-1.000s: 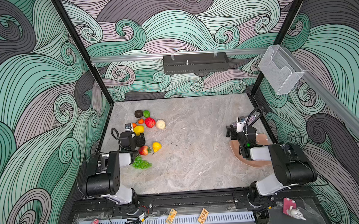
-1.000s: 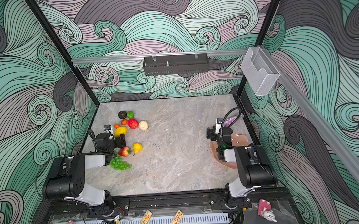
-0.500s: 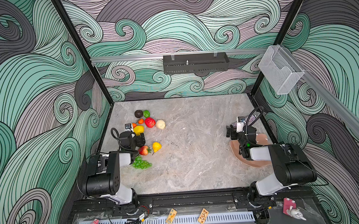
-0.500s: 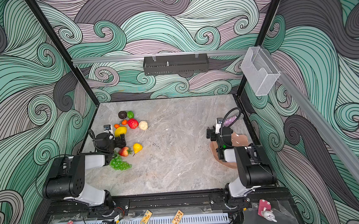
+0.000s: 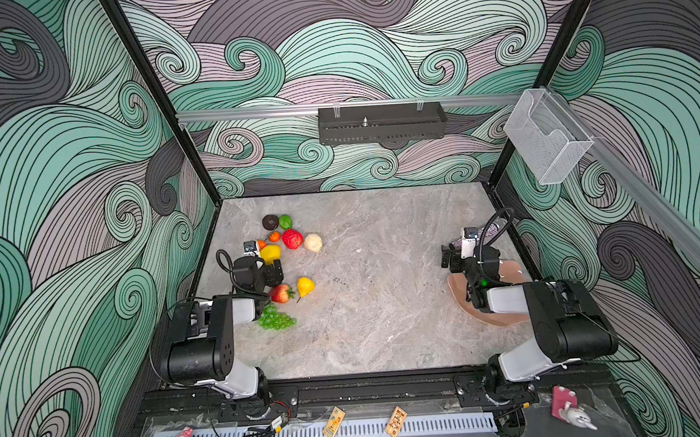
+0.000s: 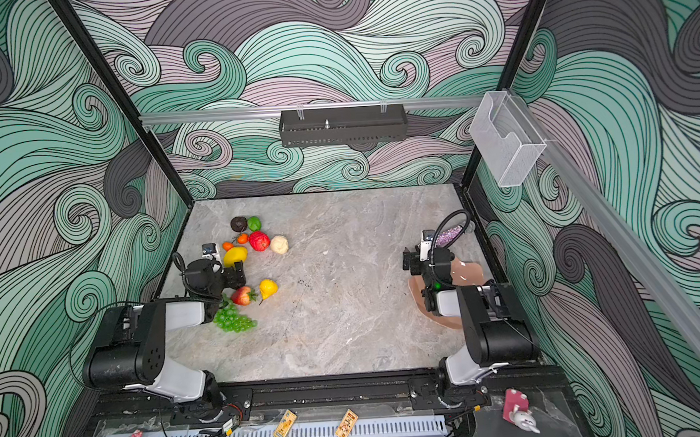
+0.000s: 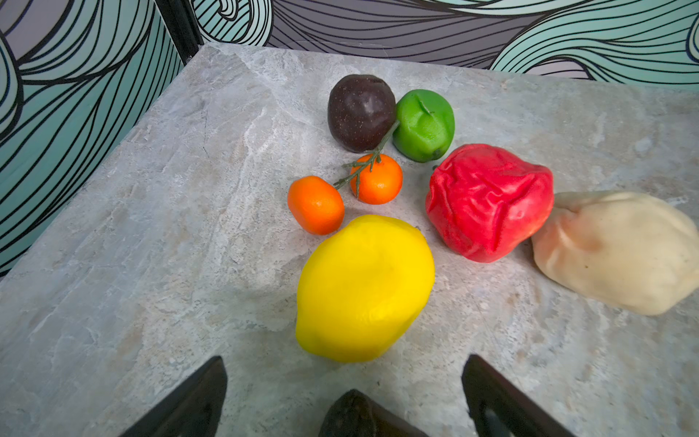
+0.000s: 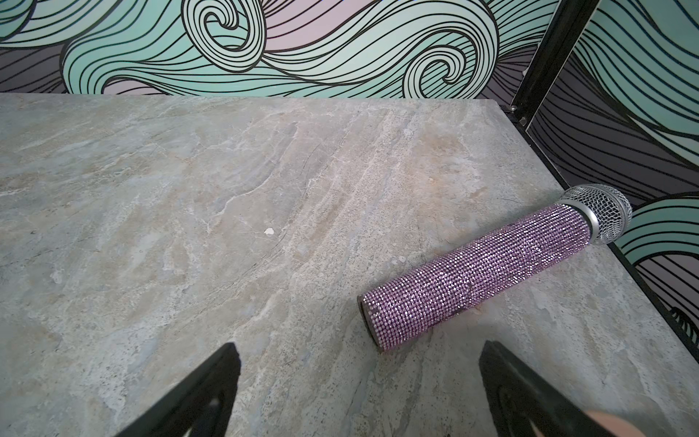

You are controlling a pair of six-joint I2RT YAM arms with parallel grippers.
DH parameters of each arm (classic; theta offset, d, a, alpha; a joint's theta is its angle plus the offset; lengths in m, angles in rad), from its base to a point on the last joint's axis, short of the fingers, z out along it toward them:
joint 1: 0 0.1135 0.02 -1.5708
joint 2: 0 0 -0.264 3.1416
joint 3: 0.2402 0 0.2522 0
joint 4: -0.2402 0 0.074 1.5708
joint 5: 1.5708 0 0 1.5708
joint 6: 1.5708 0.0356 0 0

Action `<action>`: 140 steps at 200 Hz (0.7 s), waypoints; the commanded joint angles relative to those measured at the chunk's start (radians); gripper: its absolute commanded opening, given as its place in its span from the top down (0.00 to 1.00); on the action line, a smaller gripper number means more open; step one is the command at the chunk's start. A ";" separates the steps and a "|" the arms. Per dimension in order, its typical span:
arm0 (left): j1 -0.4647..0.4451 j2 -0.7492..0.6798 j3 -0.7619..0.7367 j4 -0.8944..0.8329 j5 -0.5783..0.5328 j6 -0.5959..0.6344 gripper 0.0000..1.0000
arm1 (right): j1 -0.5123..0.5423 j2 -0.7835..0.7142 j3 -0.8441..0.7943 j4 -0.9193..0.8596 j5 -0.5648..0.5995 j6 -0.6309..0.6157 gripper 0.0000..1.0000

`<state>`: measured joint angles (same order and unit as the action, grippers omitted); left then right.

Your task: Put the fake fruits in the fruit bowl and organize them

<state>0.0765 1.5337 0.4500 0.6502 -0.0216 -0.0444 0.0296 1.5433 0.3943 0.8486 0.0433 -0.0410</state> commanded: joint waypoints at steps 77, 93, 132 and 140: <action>-0.063 -0.414 0.024 -0.304 -0.071 -0.032 0.01 | 0.091 -0.285 -0.010 -0.168 0.033 -0.079 0.01; -0.082 -0.501 0.044 -0.372 -0.115 -0.124 0.02 | 0.118 -0.385 0.017 -0.266 0.025 -0.071 0.01; -0.095 -0.641 0.190 -0.730 -0.118 -0.516 0.01 | 0.147 -0.608 0.177 -0.633 0.048 0.201 0.01; -0.095 -0.663 0.221 -0.798 -0.065 -0.540 0.01 | 0.147 -0.648 0.222 -0.772 0.104 0.306 0.01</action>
<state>-0.0120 0.9321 0.5629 0.1307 -0.1272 -0.3462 0.1738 0.9993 0.5064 0.4370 0.0513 0.0040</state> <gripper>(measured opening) 0.987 0.992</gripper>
